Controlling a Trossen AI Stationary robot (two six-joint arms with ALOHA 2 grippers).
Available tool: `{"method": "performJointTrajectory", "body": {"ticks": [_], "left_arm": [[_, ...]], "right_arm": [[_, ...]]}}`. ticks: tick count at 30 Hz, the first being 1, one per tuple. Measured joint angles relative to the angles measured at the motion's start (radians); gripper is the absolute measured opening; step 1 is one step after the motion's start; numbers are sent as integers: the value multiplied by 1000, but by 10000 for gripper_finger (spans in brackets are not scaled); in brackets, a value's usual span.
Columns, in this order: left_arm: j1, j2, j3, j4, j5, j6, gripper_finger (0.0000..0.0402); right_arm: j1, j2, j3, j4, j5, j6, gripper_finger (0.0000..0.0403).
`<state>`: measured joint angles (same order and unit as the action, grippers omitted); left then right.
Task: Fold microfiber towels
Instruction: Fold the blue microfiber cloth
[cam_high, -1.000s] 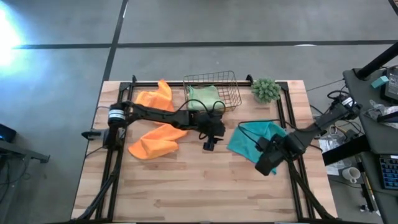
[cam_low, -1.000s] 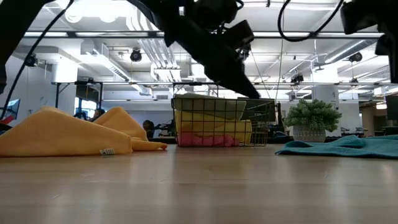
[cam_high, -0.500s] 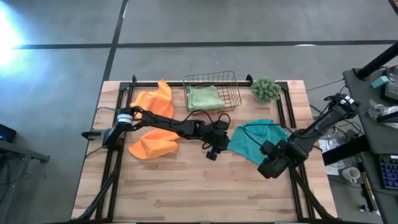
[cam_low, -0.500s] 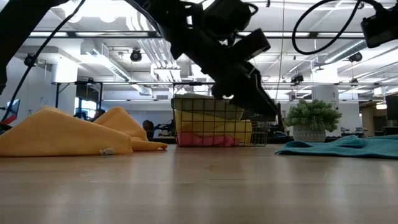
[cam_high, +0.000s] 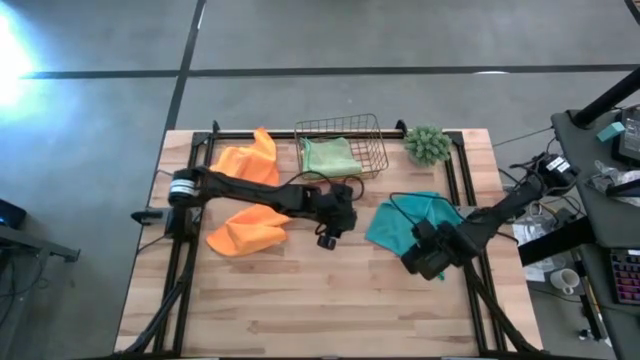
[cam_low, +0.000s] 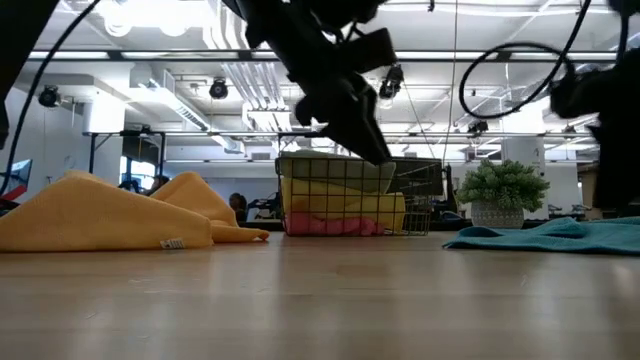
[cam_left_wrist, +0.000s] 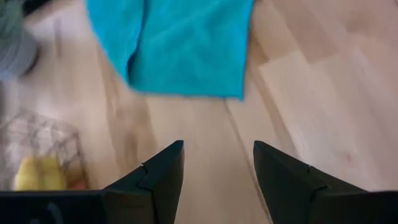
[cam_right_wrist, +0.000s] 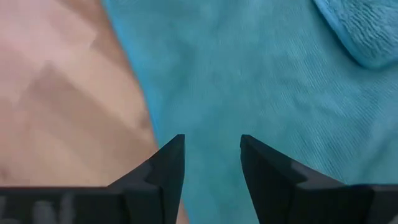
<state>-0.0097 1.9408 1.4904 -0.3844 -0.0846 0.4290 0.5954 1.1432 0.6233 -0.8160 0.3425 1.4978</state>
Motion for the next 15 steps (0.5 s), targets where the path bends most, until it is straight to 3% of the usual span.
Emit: {"method": "performJointTrajectory", "body": {"ticks": [11,15], "left_arm": [[-1,-149,-126,-60,-51,-129,177],[-2,-184,-182,-83,-56,-172,177]], "right_arm": [[-186,53,-79,192,15,-138,123],[-245,115,-82,300,-30,-204,117]]}}
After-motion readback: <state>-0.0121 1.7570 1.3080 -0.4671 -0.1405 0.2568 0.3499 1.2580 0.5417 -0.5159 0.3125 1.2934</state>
